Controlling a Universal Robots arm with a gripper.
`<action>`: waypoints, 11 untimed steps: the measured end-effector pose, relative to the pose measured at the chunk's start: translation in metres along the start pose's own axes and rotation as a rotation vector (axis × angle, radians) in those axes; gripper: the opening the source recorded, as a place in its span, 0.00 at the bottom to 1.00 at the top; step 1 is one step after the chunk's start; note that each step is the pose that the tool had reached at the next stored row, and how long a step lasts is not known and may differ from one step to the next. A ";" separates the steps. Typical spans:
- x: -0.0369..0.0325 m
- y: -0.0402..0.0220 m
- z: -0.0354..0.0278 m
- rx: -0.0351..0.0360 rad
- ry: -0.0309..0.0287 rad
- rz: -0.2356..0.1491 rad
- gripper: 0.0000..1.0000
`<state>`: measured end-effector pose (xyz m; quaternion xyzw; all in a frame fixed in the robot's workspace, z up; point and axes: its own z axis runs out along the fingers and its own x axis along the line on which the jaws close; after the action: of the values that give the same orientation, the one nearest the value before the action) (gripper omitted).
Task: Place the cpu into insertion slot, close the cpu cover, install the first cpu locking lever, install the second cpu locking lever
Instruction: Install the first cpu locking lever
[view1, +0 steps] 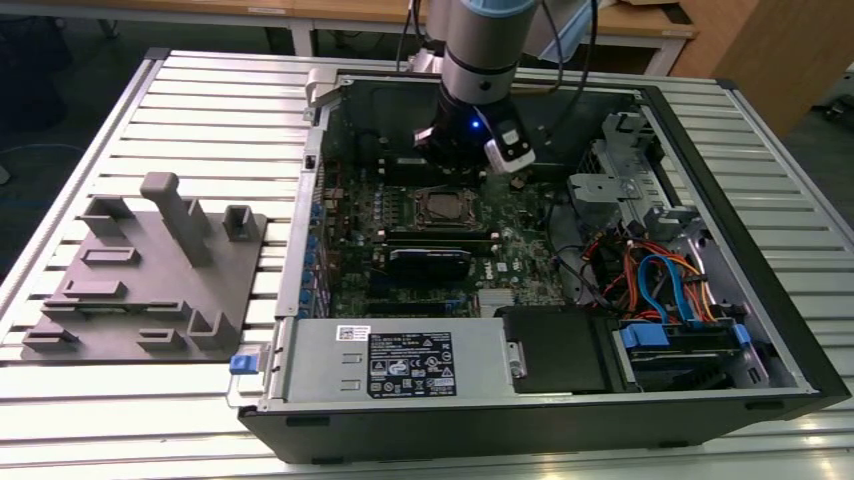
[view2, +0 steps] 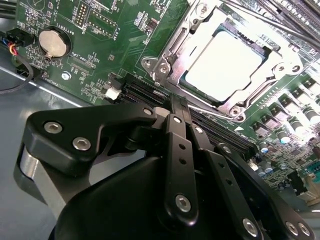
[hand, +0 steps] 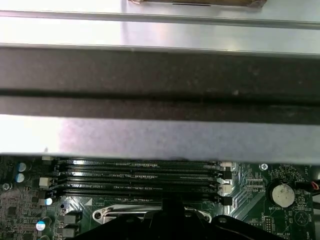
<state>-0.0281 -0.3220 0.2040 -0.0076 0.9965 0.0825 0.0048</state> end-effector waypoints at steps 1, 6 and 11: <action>0.0000 -0.0001 0.0004 0.0000 0.0000 0.000 0.11; -0.0001 -0.0005 0.0029 0.0023 0.0000 0.000 0.11; -0.0002 -0.0009 0.0052 0.0050 0.0002 0.000 0.11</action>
<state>-0.0278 -0.3221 0.1987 -0.0076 0.9968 0.0800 0.0048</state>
